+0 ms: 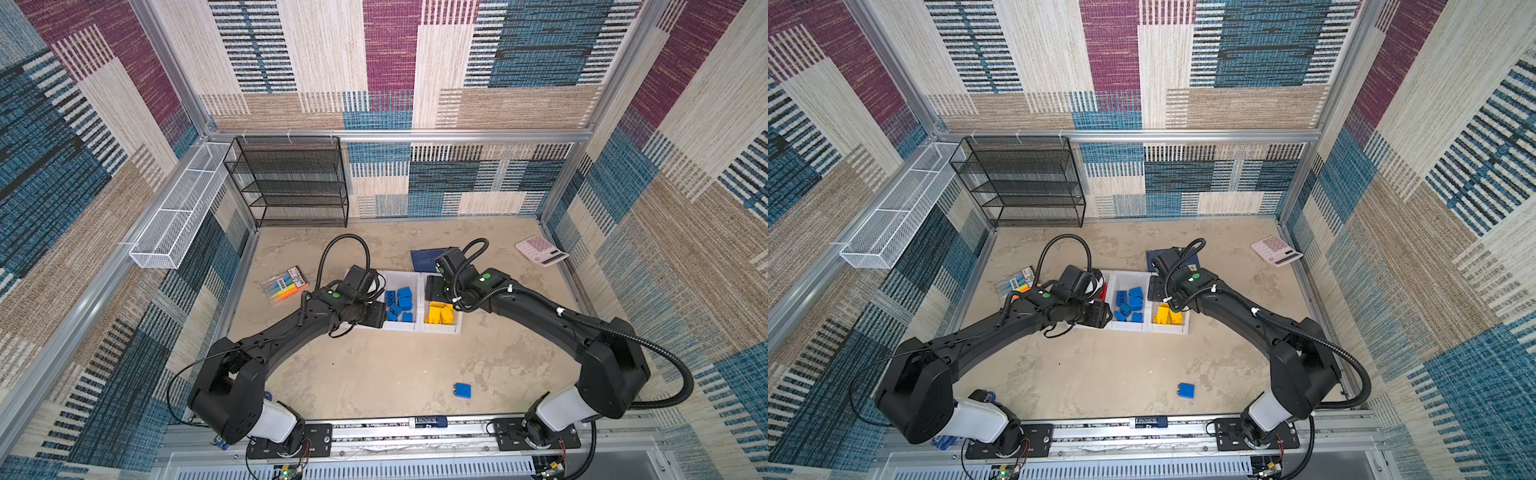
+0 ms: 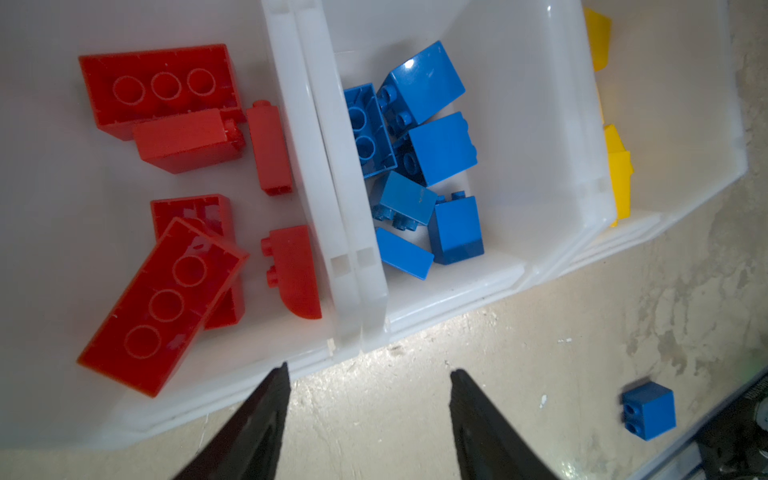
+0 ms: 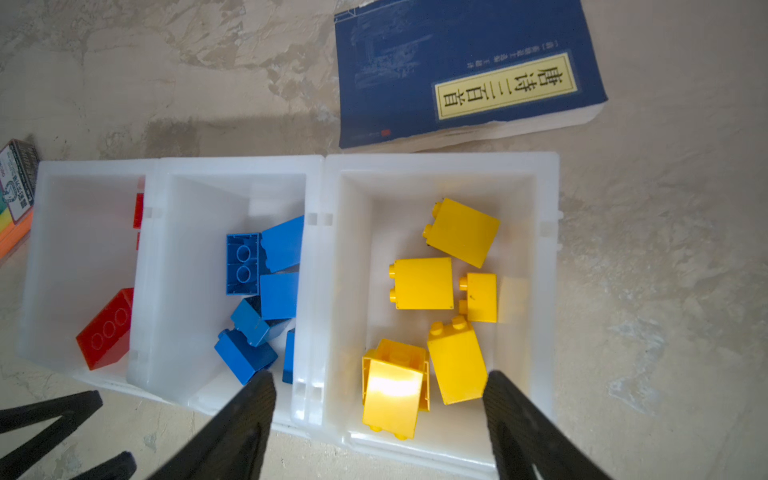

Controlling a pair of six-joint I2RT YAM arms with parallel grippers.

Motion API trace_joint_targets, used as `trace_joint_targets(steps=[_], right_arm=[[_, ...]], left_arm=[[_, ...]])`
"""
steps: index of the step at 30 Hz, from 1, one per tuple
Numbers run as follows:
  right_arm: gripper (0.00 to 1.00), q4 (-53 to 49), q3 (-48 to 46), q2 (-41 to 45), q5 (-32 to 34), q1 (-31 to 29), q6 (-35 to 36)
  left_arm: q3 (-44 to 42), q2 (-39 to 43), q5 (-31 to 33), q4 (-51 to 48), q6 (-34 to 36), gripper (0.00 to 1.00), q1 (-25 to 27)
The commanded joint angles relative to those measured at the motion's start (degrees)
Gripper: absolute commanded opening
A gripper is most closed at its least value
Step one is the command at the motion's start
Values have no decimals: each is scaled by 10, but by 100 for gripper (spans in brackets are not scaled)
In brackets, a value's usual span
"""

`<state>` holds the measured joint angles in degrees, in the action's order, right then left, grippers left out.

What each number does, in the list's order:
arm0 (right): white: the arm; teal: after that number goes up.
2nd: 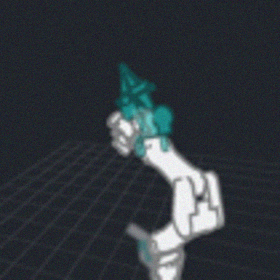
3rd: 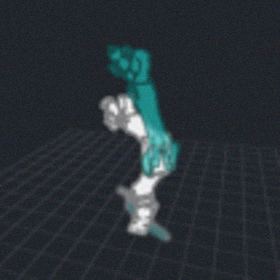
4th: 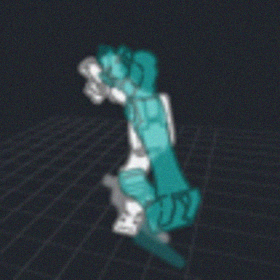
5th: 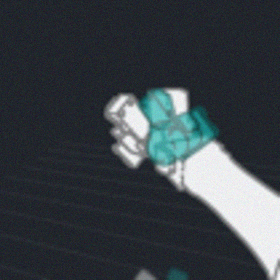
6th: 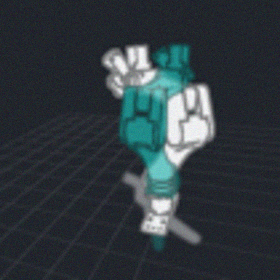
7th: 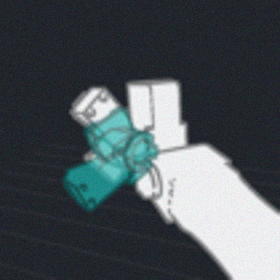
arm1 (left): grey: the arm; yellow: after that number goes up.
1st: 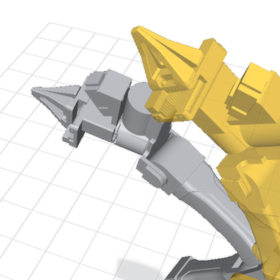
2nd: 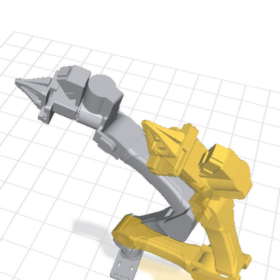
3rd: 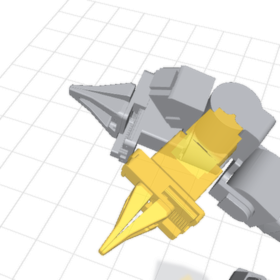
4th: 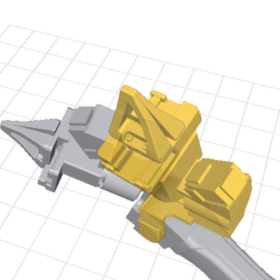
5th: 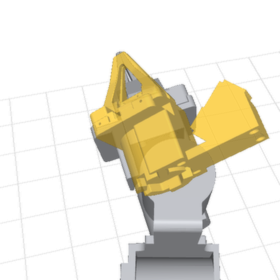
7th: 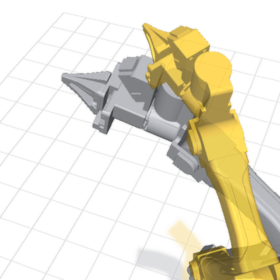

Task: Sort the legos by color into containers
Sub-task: 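Lower the right gripper and grasp the last blue brick on the table, then carry the blue brick over the middle bin and release it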

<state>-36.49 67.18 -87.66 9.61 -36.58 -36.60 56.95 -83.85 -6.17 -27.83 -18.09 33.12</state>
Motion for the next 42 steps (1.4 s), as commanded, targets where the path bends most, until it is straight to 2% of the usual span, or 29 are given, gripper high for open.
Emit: trace_joint_targets(steps=[1, 7, 12, 17, 21, 28, 36, 42], right_arm=[[80, -11, -29, 22, -4, -3, -28], [78, -60, -133, 94, 3, -36, -89], [77, -114, -212, 159, 0, -106, -181], [75, -120, -267, 195, -24, -153, -246], [74, -103, -287, 171, -50, -185, -264], [72, -123, -298, 145, -58, -214, -299], [61, -102, -312, 138, -73, -234, -323], [45, -95, -294, 113, -72, -239, -314]], left_arm=[[2, -1, 3, 5, -6, 65, -1], [1, -6, -1, 8, -9, 65, 0], [1, -10, -3, 13, -12, 65, -1], [0, -19, -8, 16, -13, 65, 0], [6, -25, -11, 10, -12, 65, -1], [4, -23, -10, 10, -9, 65, -1], [7, -34, -17, 16, -8, 65, -1], [8, -33, -20, 13, -9, 65, -1]])
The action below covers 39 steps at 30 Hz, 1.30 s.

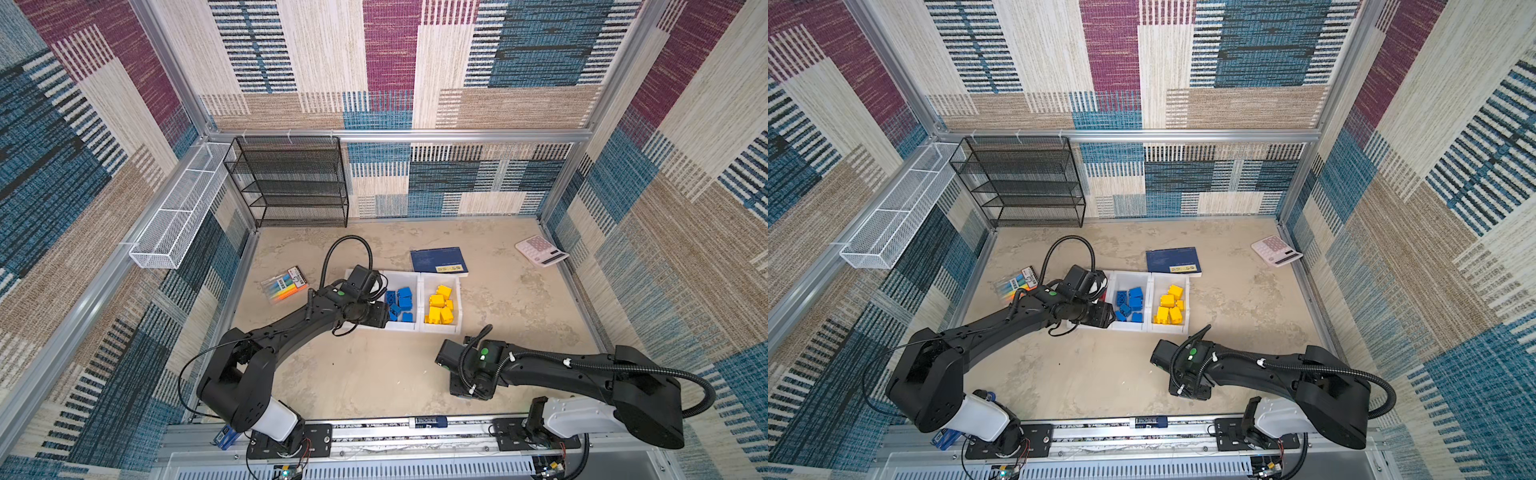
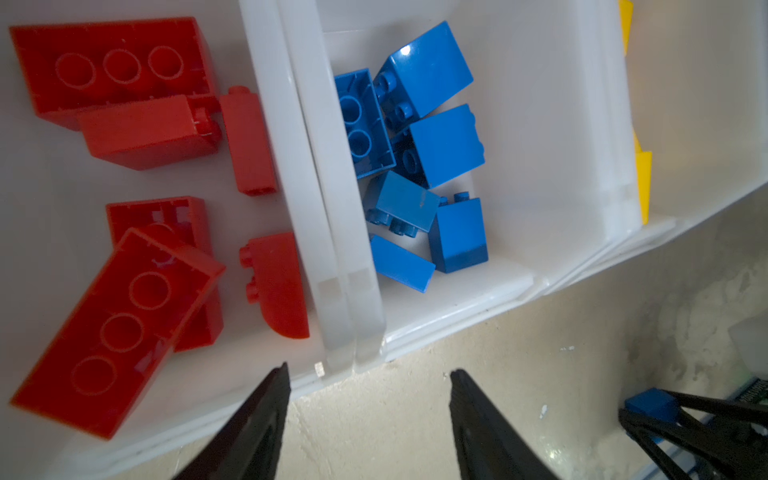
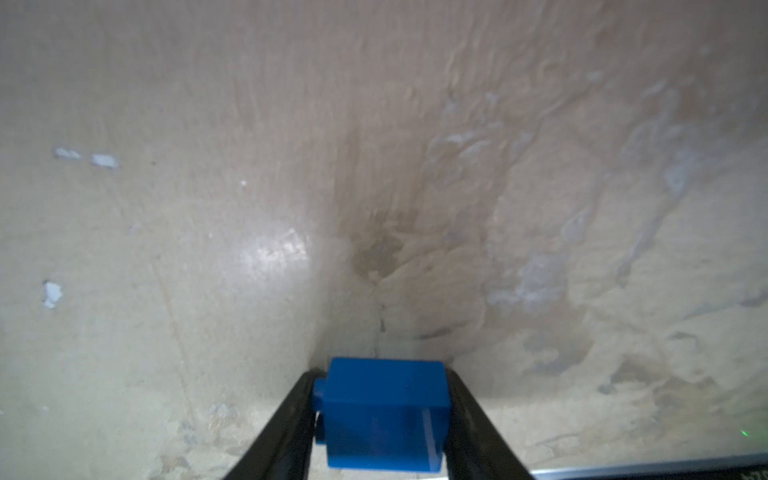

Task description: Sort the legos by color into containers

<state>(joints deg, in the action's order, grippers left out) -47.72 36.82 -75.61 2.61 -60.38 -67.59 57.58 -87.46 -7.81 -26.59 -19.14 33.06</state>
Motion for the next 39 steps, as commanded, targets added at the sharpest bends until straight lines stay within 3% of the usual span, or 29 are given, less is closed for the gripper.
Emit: trace_joint_targets(steps=[1, 6, 11, 16, 22, 26, 31, 39], right_arm=[[43, 16, 17, -10, 2, -1, 0], [42, 9, 86, -32, 43, 5, 47], [42, 39, 229, -101, 71, 88, 199], [41, 63, 452, -241, 82, 162, 359], [42, 42, 636, -393, 72, 188, 427], [43, 52, 648, -414, 54, 193, 424], [78, 60, 639, -404, 52, 193, 417], [82, 65, 622, -381, 55, 192, 412]], left_arm=[[1, 5, -1, 1, 3, 65, 0], [1, 11, 4, -5, 9, 65, 0], [-1, 21, 7, -11, 12, 65, -1], [-9, 42, 12, -16, 9, 65, -1], [-31, 74, 26, -21, 3, 65, -2], [-46, 89, 35, -19, 0, 65, -3], [-47, 86, 33, -17, 3, 65, -3], [-46, 86, 32, -17, 2, 65, -3]])
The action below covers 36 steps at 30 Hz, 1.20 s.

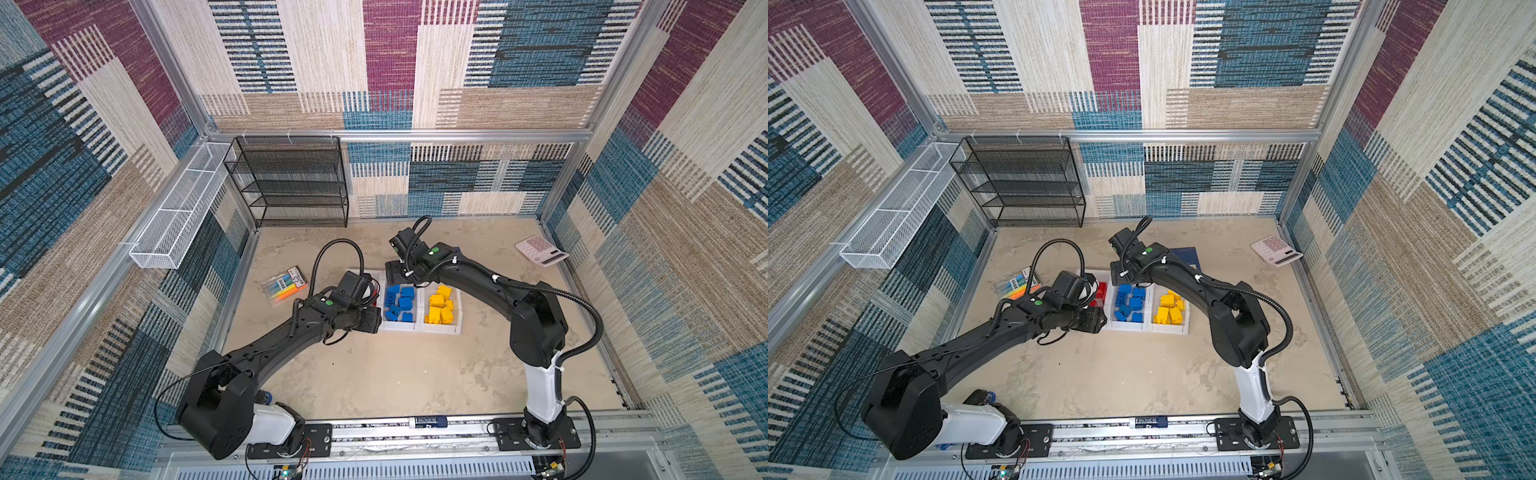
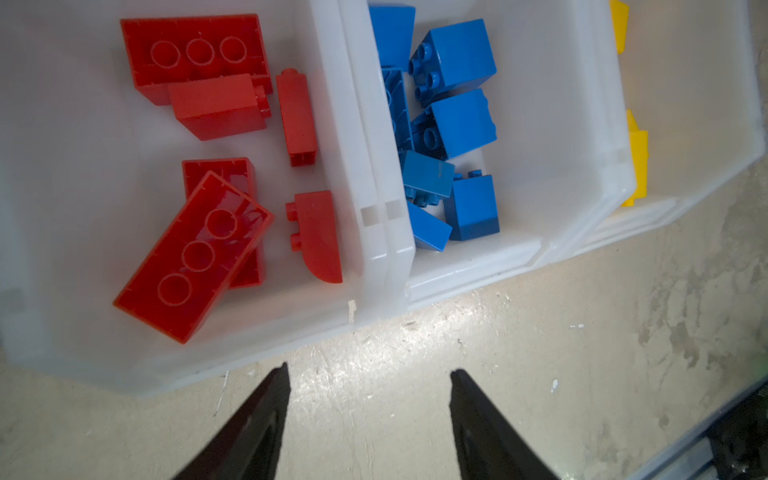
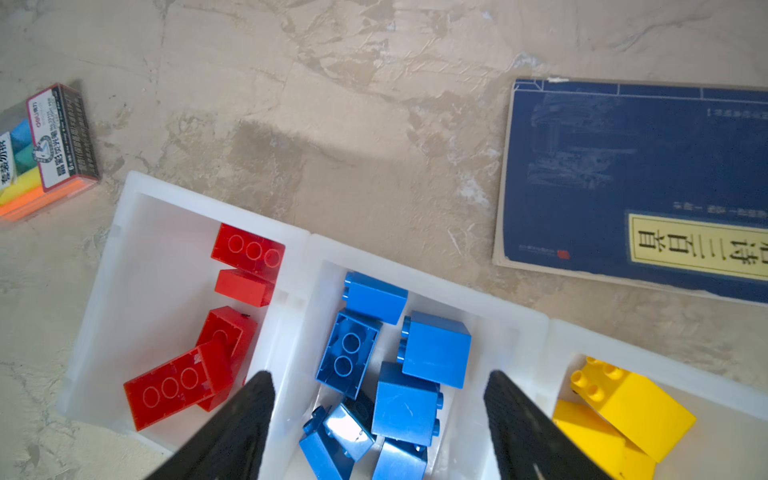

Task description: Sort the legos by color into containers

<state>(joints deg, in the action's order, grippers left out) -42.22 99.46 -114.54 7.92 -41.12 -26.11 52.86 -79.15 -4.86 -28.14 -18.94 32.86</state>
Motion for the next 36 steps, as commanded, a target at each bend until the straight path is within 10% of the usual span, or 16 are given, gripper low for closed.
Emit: trace_joint_targets(steps=[1, 16, 24, 32, 36], right_arm=[[83, 11, -7, 10, 2, 0, -3], [86, 146, -166, 175, 86, 12, 40], [100, 453, -407, 417, 240, 42, 222], [100, 770, -746, 561, 193, 212, 243], [100, 858, -850, 521, 155, 284, 202]], left_arm=[[1, 3, 3, -2, 1, 65, -2], [2, 65, 99, 16, 20, 65, -13], [-132, 203, 277, 241, 102, 80, -29], [-239, 169, 402, 451, 228, 99, -86], [-255, 91, 433, 463, 169, 99, -131]])
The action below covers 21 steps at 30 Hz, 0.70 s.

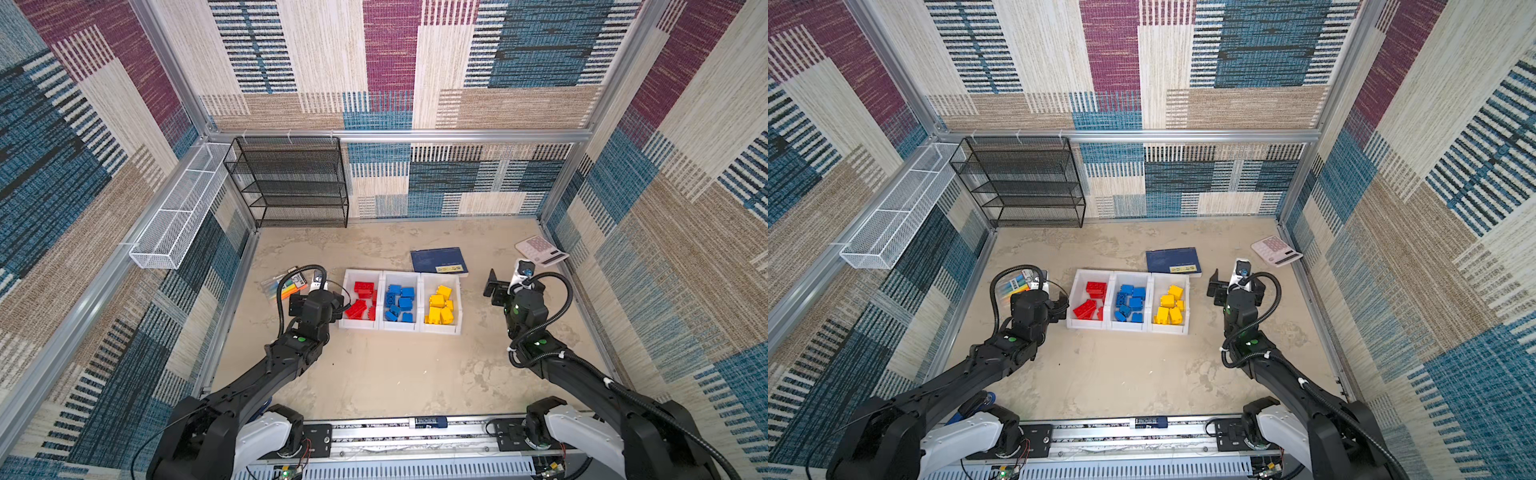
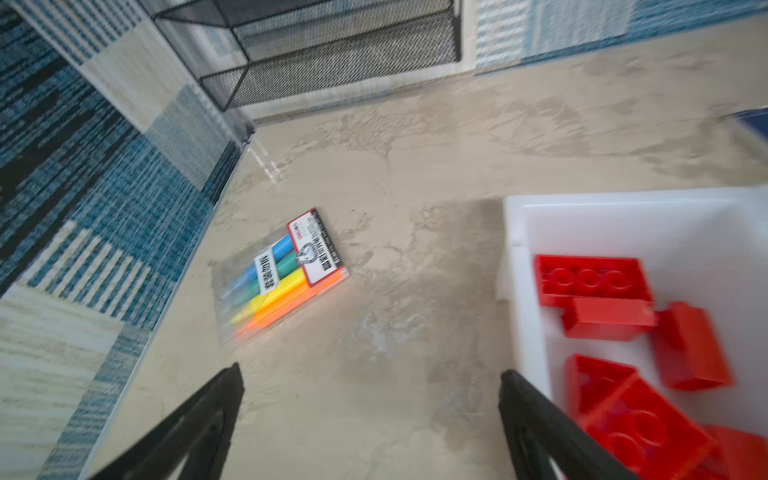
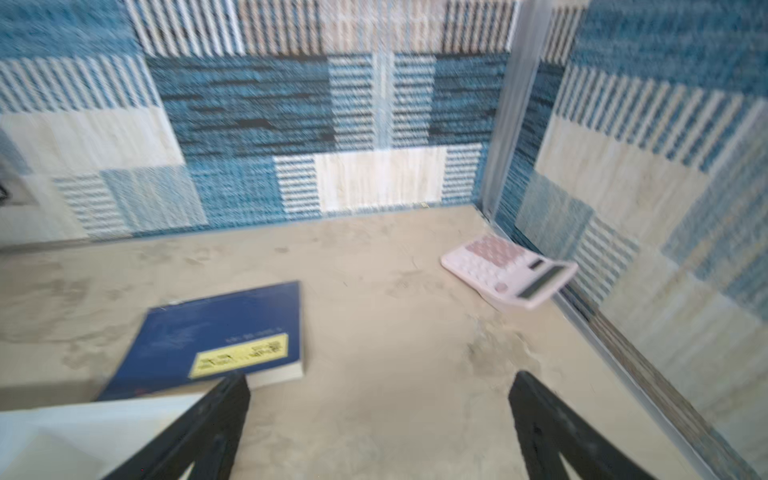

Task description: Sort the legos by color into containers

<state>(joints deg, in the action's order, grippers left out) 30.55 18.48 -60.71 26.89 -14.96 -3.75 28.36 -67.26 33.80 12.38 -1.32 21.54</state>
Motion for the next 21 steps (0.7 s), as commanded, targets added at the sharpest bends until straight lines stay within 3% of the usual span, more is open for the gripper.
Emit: trace_joint_targets(steps=[1, 5, 6, 8, 11, 12, 13, 18, 21], right_arm=[[100, 157, -53, -34, -36, 25, -8], [100, 219, -51, -134, -51, 45, 3], [100, 187, -29, -150, -54, 48, 2], [100, 252, -23, -188, -67, 52, 31], [100, 269, 22, -253, -78, 59, 86], [100, 312, 18, -279, -95, 69, 93], [100, 280, 35, -282, -82, 83, 63], [100, 394, -59, -241, -193, 146, 21], [99, 455, -68, -282, -277, 158, 44]], left_arm=[[-23, -45, 42, 80, -22, 99, -28], [-47, -66, -40, 174, -13, 99, -66], [-55, -75, -47, 207, -17, 99, -78], [-46, -87, -80, 201, -38, 99, -113], [-20, -99, -146, 162, -50, 97, -149], [-23, -97, -157, 167, -44, 96, -150], [-31, -91, -167, 178, -39, 96, -150], [-56, -80, -173, 221, 11, 95, -152], [-28, -107, -175, 206, 11, 96, -167]])
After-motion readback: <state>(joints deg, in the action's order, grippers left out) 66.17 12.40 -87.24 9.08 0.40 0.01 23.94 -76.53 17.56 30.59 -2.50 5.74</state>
